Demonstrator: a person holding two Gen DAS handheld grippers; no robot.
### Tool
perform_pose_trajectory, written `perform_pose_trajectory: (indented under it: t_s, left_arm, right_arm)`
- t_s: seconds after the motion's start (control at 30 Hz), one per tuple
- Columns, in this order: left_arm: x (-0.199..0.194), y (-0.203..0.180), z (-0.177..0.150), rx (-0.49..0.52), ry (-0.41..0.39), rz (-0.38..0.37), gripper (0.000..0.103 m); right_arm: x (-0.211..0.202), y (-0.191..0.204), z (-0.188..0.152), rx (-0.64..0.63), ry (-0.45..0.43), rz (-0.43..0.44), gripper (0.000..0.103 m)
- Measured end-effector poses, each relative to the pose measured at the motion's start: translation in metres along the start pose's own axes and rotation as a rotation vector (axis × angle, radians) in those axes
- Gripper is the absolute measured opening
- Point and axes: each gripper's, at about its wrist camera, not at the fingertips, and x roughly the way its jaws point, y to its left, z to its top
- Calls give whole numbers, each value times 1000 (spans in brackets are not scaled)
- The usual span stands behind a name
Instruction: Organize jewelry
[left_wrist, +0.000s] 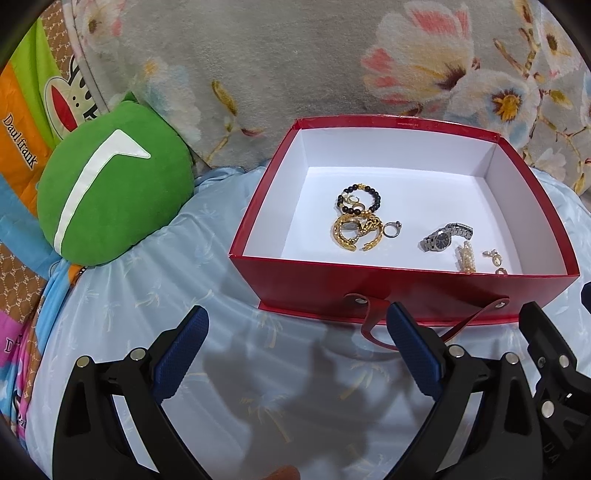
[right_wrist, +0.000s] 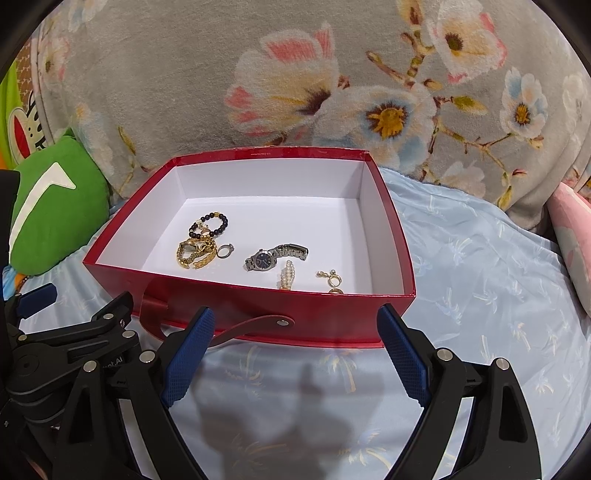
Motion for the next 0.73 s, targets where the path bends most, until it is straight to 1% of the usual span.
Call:
perform_pose_trajectory:
  t_s: [0.27, 0.43, 0.6, 0.73]
  left_arm:
    - [1, 1, 0, -8, 16, -16, 95]
    - [-1, 1, -2, 0, -3, 1, 94]
    - [0, -1, -1, 2, 3, -11, 94]
    - [-2, -3, -1, 16, -10, 6, 94]
  right_arm:
    - [0, 2, -2, 0, 2, 0, 87]
    - [1, 2, -2, 2, 3, 0, 87]
    - [1, 2, -2, 5, 2, -2, 87]
    - [1, 1, -2, 5, 2, -4, 87]
